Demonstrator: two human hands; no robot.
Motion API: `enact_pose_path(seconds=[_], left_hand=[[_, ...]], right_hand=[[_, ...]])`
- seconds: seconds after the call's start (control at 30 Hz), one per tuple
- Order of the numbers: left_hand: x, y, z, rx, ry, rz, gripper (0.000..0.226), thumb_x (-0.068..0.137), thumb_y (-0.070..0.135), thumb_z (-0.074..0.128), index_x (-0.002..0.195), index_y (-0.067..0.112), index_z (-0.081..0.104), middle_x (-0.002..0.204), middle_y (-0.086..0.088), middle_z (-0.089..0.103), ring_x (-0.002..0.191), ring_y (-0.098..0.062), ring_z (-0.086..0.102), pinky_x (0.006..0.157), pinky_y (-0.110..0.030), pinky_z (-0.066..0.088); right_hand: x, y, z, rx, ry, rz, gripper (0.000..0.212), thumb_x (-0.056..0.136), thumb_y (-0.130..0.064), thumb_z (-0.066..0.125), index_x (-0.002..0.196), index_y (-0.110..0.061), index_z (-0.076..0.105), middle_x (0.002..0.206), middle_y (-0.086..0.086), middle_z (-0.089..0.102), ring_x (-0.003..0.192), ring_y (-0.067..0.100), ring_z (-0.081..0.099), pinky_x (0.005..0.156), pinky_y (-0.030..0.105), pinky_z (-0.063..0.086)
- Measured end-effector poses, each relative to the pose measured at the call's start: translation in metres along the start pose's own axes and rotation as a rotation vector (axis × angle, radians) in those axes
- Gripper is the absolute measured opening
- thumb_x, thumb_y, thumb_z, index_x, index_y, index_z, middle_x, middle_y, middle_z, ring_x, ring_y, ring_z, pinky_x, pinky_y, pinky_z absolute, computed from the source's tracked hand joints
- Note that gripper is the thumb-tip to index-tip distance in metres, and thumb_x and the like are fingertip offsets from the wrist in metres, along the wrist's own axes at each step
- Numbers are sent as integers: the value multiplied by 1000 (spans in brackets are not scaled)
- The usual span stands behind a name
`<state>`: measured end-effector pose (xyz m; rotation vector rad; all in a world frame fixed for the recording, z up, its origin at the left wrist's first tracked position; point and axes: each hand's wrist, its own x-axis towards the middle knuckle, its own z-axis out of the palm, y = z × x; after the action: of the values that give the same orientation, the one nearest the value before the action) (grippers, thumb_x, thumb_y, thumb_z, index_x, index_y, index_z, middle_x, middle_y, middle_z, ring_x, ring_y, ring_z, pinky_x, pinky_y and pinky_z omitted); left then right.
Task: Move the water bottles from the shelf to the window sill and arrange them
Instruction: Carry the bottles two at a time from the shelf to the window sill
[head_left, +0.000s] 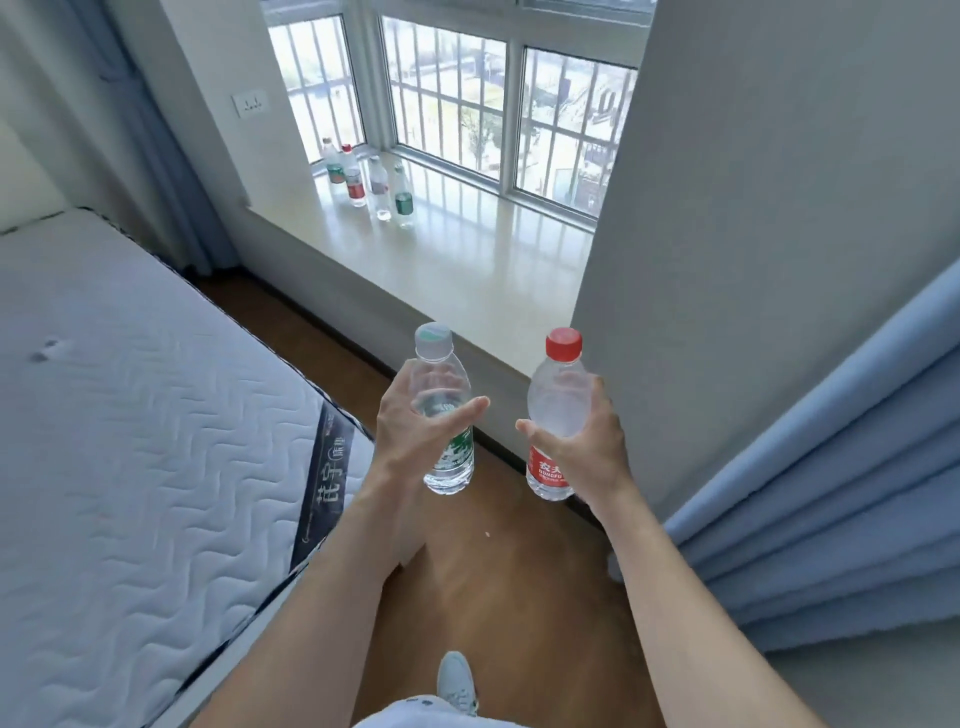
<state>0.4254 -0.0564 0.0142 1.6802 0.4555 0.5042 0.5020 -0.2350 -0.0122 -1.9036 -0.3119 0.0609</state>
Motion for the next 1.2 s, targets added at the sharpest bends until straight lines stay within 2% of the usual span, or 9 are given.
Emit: enact_pose_path(seconds=[0.07,0.17,0.27,0.43,0.5,0.77,1.03,1.1,1.2], left_hand=[[26,-2,-11,27,12,16,47,68,22,90,104,20,60,93,9,72,87,-3,71,70,-18,56],[62,-8,-27,56,32,34,47,69,20,89,105,15,59,95,8,71,86,0,70,67,-13,54],[92,-14,-43,89,62,38,48,69,23,88,106,16,58,97,9,69,87,4,69,67,-11,53],[133,-25,-60,119,129,27,46,71,24,87,105,20,57,97,13,67,87,10,66,66,-8,51],[149,-27,-63,122,151,19,48,72,24,86,109,20,56,97,16,65,85,16,64,64,-4,49],[241,-38,-62,160,276,7,50,72,27,86,112,20,57,99,18,66,88,4,68,71,-10,51],[368,-45,-47,136,473,-42,46,70,21,88,106,17,61,93,14,69,86,-6,71,80,-37,60],[393,-43,-44,136,519,-54,46,70,20,88,107,17,61,94,14,69,87,-5,71,80,-34,59],[424,-43,-44,140,566,-58,46,70,16,87,107,13,61,94,14,68,84,4,68,74,-18,55]], right_hand=[[28,-8,21,4,-18,-26,61,59,-45,86,109,-37,52,115,-7,63,106,17,60,84,32,54],[63,-18,51,-8,-35,-57,59,67,-31,90,114,-30,54,112,-12,62,101,9,59,76,20,48],[88,-25,80,-4,-58,-67,63,67,-34,89,117,-29,52,110,-16,60,96,-1,57,78,23,50],[119,-25,116,-41,-133,-88,65,66,-35,89,118,-31,50,106,-25,57,98,10,59,85,39,55],[137,-25,127,-43,-160,-84,63,67,-35,89,115,-32,49,104,-20,59,97,13,61,85,42,56],[242,-28,172,-26,-260,-137,61,68,-36,88,115,-31,49,106,-12,62,98,16,62,82,36,53],[396,-30,206,6,-388,-141,58,66,-37,87,109,-35,49,102,-17,62,97,14,62,85,40,54],[430,-34,213,4,-417,-154,57,65,-36,86,109,-35,49,101,-20,62,97,14,62,86,40,54],[469,-35,229,2,-456,-162,58,65,-37,86,110,-34,50,101,-19,62,97,15,62,86,41,54]])
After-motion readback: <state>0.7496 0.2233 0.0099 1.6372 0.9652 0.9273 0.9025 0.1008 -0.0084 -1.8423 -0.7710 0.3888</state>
